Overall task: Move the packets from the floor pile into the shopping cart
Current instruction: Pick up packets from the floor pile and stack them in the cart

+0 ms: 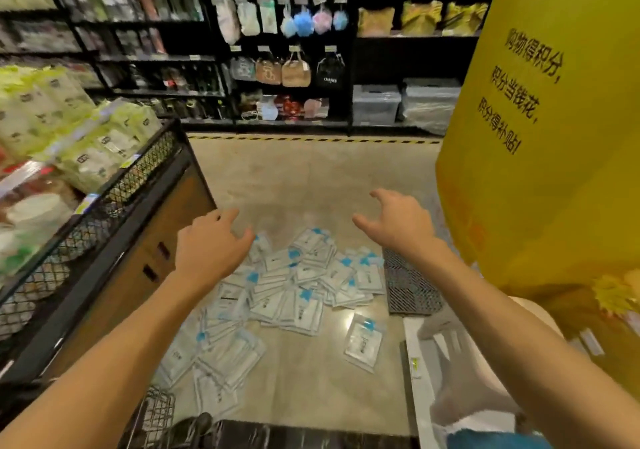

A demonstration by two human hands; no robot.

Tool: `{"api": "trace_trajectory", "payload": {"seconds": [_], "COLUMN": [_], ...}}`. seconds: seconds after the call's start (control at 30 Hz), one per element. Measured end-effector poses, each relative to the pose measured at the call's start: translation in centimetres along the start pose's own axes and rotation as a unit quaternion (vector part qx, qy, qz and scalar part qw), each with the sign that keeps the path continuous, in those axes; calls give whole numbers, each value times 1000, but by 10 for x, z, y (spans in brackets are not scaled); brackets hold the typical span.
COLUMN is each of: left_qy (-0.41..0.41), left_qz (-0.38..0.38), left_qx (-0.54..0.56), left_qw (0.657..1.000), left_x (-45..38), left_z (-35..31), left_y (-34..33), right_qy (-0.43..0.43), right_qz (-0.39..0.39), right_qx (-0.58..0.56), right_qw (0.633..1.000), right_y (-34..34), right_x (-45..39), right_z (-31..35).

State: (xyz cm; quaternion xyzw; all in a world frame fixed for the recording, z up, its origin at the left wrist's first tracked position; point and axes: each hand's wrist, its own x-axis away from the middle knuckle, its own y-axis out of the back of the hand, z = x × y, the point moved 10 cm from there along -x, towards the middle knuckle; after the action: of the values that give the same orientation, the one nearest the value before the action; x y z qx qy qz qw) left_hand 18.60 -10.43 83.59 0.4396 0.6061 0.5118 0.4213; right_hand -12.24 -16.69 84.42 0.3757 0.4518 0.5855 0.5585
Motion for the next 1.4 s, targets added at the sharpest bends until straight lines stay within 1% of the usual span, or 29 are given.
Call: {"api": "trace_trajectory", "payload": {"seconds": [0.17,0.3,0.43,0.57,0.63,0.77,0.9,1.0,1.1,1.27,1.4], "left_qy": [1,-13,-35,-64,-75,-96,-99,-103,-105,-121,-129], "left_qz": [15,44,87,138,160,204,256,268,311,333,337], "left_qx": [-4,-16,-7,-7,-25,-40,-35,-37,-66,-104,-98], "left_qw": [1000,999,996,988,984,973,961,957,942,929,927], "left_x": [-31,-67,-123,-185,-211,-240,-251,-255,-256,-258,-257], "left_z": [-22,-18,-11,-11,-11,-12,-10,-9,-3,0,0], "left_y": [-36,-80,-143,-216,-251,-328,-434,-529,-639,-813,-936], "right_qy": [-37,-69,-121,-160,-175,-203,-231,-236,-226,-231,-270], "right_qz": [21,39,58,49,47,77,112,135,143,163,188], "right_qx": [0,-3,6,23,30,30,19,12,22,27,0], "right_qw": [999,997,991,986,983,976,966,962,963,959,944], "right_y": [-28,-65,-112,-152,-174,-235,-332,-428,-525,-689,-818], "right_x": [-29,-57,-85,-117,-133,-157,-168,-179,-193,-195,-163], "right_z": [-50,-80,-108,-130,-137,-154,-186,-218,-250,-318,-379]}}
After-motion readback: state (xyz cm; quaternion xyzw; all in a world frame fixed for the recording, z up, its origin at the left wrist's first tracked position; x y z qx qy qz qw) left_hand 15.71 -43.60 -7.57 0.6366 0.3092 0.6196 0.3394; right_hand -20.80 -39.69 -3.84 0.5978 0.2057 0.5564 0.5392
